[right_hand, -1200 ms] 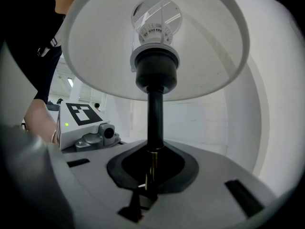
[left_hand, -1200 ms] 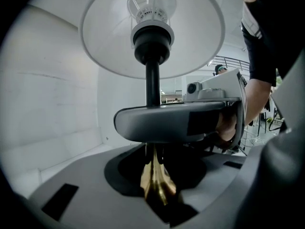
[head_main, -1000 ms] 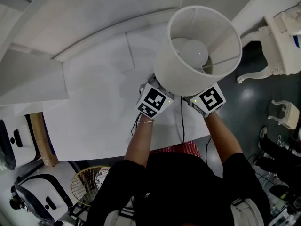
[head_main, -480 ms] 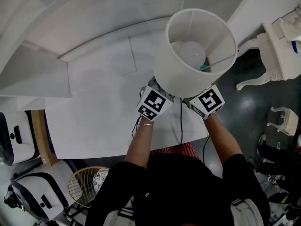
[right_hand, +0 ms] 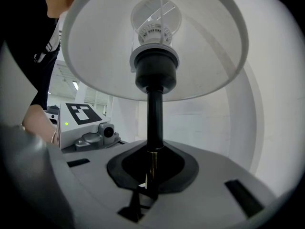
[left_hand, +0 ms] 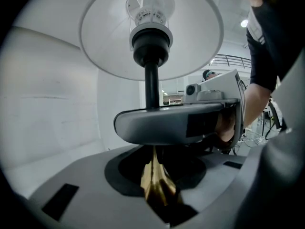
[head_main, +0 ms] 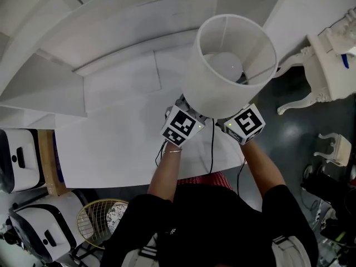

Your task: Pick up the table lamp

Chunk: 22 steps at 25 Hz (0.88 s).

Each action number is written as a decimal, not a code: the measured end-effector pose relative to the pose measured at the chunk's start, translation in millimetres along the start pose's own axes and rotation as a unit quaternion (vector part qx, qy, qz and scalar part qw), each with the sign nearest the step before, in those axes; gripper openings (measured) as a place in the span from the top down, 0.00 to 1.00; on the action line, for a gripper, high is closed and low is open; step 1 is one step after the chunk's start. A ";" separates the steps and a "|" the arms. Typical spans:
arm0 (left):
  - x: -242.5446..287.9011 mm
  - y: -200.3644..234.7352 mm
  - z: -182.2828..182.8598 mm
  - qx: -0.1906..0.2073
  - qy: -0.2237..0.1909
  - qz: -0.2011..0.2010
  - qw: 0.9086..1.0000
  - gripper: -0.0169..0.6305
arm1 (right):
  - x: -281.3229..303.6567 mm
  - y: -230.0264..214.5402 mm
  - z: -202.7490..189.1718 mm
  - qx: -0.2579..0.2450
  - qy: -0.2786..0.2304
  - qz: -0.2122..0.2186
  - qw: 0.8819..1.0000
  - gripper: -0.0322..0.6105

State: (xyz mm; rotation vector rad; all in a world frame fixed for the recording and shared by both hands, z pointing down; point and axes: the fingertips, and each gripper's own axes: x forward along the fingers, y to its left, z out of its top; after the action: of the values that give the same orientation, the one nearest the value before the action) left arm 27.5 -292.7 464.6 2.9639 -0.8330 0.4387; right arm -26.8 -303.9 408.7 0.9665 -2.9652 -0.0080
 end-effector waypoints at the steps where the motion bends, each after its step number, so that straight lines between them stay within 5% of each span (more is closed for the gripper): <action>1: -0.2 -0.5 2.7 0.000 -0.001 0.000 1.000 0.80 | -1.0 -0.4 2.1 0.001 -0.001 0.000 1.000 0.88; 22: -6.7 -0.4 39.8 0.010 -0.015 0.008 1.000 0.80 | -4.9 -2.3 35.8 -0.009 -0.002 0.005 1.000 0.88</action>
State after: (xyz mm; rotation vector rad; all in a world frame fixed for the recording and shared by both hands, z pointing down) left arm 32.7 -293.2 424.6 2.9914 -0.8602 0.4064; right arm -22.3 -303.0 372.9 0.9518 -2.9682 -0.0361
